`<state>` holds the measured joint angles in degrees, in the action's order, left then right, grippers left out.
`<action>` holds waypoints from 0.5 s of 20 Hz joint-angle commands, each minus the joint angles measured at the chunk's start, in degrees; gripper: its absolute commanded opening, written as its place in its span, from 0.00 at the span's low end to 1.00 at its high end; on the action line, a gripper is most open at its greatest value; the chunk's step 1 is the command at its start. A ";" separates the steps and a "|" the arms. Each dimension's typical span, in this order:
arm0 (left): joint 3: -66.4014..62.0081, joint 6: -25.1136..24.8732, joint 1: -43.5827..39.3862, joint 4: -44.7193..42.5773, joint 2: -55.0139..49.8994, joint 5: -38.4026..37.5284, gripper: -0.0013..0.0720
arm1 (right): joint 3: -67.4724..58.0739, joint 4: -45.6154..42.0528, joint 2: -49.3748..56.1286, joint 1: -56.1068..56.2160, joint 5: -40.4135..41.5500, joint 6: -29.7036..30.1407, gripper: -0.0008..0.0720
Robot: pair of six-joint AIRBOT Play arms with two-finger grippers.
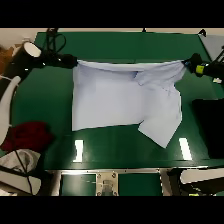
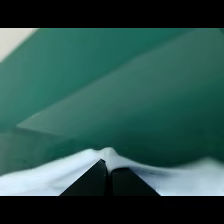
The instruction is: Fold the shirts.
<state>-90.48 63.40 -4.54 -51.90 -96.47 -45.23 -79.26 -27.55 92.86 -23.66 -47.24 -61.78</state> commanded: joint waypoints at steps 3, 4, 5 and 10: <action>-2.62 -1.62 2.23 6.43 -6.69 -2.10 0.92 | -4.87 -0.17 10.62 -1.95 -4.68 0.31 0.38; -4.98 -0.28 4.31 5.66 -6.69 -8.74 0.92 | -5.81 -0.20 10.21 -4.04 -8.96 0.26 0.38; -7.72 2.03 6.82 4.15 -6.69 -16.48 0.92 | -6.34 -0.59 9.51 -6.64 -13.79 -0.92 0.38; -7.37 13.66 17.46 -0.33 -6.29 -47.01 0.92 | 0.81 -11.72 0.98 -19.63 -28.26 -3.76 0.36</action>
<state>-98.59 71.22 8.19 -50.59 -102.76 -73.65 -82.32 -32.86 97.93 -37.17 -67.07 -64.03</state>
